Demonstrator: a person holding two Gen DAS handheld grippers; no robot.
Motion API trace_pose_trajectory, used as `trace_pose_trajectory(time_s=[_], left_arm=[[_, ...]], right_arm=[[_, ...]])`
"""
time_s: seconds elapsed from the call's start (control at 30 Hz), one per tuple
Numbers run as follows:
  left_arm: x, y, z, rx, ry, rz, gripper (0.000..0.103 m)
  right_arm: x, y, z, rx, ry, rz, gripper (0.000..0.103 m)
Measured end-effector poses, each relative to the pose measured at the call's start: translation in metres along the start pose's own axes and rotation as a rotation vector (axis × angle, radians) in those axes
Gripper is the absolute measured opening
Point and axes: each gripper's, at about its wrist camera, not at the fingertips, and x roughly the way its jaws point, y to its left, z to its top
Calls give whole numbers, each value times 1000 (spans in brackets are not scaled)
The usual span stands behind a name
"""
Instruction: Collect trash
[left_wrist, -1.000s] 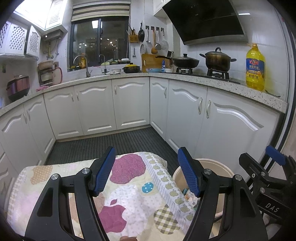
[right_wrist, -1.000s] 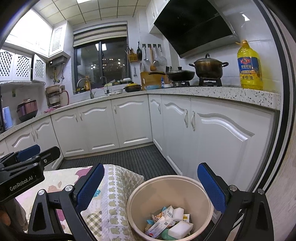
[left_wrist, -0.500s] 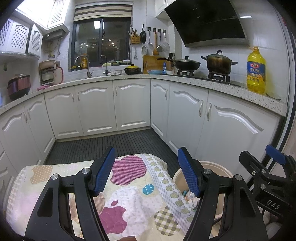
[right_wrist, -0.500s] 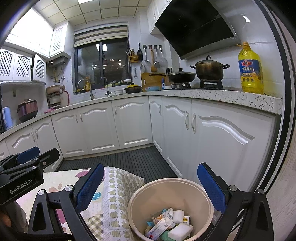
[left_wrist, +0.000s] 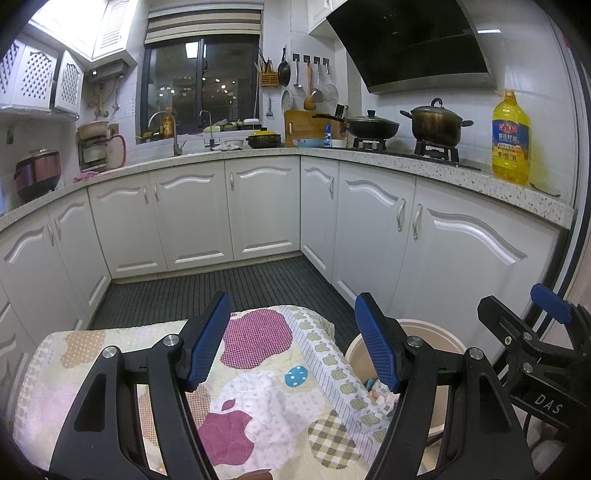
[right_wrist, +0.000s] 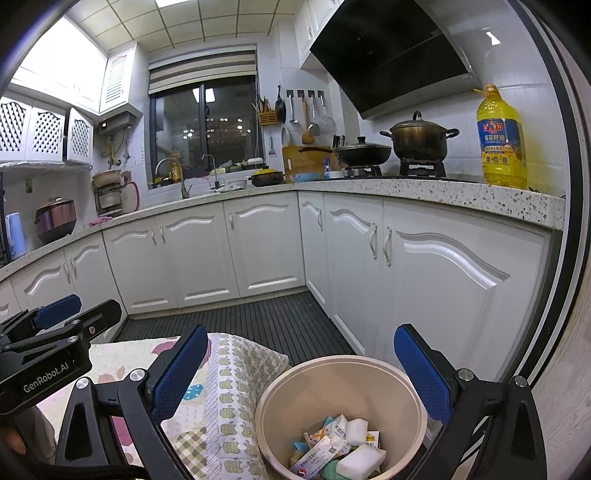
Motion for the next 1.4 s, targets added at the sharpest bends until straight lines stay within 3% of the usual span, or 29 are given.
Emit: trace_pose_trajectory(time_s=[1.4], left_arm=[[0, -4, -1, 34, -6, -25, 69]], right_arm=[[4, -4, -1, 3, 15, 14, 100]])
